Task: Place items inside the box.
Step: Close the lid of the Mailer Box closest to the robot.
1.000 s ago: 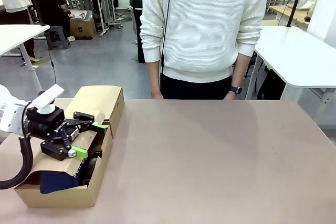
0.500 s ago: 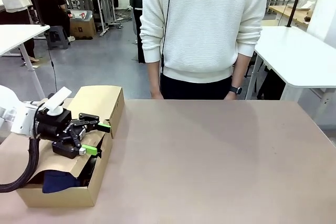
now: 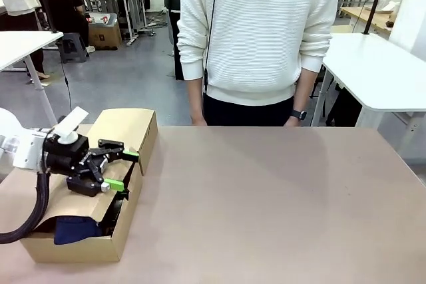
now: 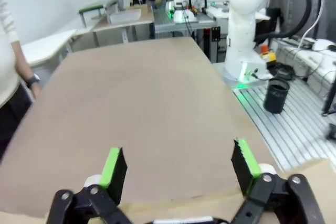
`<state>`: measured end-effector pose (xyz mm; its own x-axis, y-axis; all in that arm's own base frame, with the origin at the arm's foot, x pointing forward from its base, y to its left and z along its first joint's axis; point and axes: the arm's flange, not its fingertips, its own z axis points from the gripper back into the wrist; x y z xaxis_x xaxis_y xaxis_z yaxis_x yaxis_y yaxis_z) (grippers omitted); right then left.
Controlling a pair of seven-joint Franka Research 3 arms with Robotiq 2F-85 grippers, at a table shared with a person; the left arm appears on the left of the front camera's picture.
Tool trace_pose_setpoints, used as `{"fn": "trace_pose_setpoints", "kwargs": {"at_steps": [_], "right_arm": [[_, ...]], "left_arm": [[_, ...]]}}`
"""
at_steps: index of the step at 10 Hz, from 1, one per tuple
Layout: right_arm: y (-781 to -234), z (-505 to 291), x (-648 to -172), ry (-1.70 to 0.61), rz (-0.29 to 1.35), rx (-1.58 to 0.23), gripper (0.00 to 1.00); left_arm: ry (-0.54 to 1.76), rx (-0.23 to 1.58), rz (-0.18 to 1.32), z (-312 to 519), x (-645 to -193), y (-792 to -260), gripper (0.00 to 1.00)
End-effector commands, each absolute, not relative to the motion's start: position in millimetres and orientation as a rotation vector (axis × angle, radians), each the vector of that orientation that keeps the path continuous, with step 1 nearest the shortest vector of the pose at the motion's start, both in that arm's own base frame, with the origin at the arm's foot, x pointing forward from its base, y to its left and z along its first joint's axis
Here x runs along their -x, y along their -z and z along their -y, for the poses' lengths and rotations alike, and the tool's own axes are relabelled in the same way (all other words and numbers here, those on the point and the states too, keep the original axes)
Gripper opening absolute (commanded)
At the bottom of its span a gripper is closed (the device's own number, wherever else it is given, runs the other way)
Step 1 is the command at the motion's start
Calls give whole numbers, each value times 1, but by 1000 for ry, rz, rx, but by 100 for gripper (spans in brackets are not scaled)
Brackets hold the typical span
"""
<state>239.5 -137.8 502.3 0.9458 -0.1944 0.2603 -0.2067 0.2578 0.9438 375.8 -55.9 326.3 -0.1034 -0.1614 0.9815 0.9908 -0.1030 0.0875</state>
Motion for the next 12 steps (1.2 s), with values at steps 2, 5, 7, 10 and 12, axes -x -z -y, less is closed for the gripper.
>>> {"fn": "trace_pose_setpoints", "kwargs": {"at_steps": [2, 5, 7, 10, 12], "right_arm": [[-504, 138, -240, -22, 375, -1335, 100], [-504, 138, -240, -22, 375, -1335, 100], [-504, 138, -240, -22, 375, -1335, 100], [-504, 138, -240, -22, 375, -1335, 100], [-504, 138, -240, -22, 375, -1335, 100]], "left_arm": [[1420, 1139, 1295, 21, -317, -373, 100], [1404, 1136, 1469, -27, -288, -401, 100], [1369, 1172, 1484, -42, -289, -394, 100], [1392, 1107, 1412, -70, -288, -382, 100], [1326, 1163, 1469, -70, -316, -399, 100]]}}
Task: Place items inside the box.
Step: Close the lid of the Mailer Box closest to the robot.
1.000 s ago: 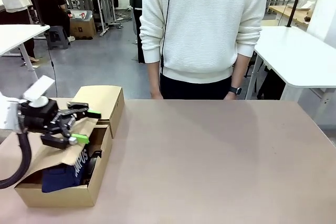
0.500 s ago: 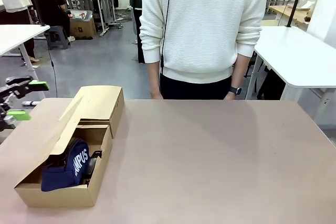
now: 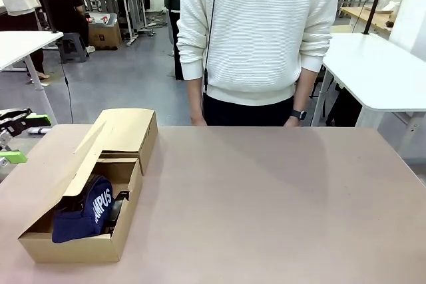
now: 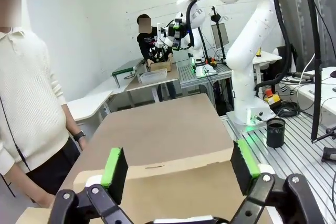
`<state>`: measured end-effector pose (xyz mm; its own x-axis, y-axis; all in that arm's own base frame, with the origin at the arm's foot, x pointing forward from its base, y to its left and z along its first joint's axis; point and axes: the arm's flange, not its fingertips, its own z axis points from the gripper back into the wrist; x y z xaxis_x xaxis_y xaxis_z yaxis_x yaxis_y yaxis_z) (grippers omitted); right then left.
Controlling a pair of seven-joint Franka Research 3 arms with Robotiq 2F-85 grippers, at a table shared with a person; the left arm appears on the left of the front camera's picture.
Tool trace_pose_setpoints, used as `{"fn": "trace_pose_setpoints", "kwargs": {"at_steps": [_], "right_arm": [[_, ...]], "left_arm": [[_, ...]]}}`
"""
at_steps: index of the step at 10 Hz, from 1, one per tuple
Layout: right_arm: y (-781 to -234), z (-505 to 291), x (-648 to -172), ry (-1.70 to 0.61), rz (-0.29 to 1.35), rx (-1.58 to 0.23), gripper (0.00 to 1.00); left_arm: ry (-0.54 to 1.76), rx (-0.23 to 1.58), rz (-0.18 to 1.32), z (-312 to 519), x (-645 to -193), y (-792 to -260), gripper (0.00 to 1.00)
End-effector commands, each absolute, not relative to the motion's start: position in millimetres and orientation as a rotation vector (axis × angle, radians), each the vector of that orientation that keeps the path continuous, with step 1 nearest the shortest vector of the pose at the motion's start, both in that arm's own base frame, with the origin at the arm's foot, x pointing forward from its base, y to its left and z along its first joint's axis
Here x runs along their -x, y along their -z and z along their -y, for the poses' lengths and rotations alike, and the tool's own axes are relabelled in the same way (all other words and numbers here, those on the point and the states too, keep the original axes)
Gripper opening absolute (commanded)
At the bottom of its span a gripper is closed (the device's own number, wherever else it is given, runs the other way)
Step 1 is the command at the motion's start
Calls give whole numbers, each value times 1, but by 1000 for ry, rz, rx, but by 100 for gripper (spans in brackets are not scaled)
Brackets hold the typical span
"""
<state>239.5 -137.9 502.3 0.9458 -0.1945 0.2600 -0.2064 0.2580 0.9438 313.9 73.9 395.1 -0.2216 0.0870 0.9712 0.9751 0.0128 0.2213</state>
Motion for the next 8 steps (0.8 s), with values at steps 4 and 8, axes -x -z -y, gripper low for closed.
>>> {"fn": "trace_pose_setpoints", "kwargs": {"at_steps": [4, 8], "right_arm": [[-504, 138, -240, -22, 375, -1335, 100], [-504, 138, -240, -22, 375, -1335, 100]], "left_arm": [[1326, 1163, 1469, -70, -316, -399, 100], [1326, 1163, 1469, -70, -316, -399, 100]]}}
